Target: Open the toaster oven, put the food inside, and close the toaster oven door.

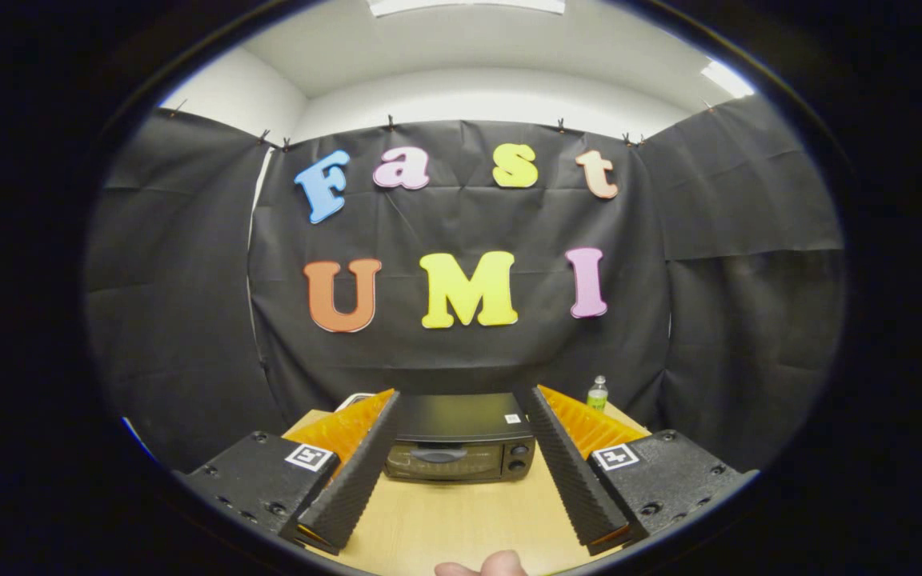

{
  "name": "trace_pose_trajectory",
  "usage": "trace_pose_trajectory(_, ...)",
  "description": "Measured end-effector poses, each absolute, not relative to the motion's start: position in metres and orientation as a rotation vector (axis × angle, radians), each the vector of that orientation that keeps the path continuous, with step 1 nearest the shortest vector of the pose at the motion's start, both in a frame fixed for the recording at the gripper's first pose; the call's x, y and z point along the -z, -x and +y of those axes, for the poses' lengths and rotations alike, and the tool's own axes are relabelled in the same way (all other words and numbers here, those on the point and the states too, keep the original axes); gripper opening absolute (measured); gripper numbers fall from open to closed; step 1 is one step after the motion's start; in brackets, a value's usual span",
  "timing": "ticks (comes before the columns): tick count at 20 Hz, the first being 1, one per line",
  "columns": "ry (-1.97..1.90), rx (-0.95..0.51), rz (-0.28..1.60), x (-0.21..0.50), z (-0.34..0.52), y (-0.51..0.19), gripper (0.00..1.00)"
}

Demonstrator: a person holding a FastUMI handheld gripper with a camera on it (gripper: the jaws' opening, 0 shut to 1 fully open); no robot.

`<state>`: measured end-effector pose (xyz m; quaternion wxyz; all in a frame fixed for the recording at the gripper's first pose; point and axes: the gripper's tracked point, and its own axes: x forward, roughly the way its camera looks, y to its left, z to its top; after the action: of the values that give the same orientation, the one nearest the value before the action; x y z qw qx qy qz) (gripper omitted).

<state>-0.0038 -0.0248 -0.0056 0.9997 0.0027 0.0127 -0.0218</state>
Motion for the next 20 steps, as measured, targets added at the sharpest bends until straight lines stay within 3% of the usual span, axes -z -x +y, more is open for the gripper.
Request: trace_pose_trajectory(20,-0.023,0.04,0.135,0.05,-0.032,-0.028,1.0)
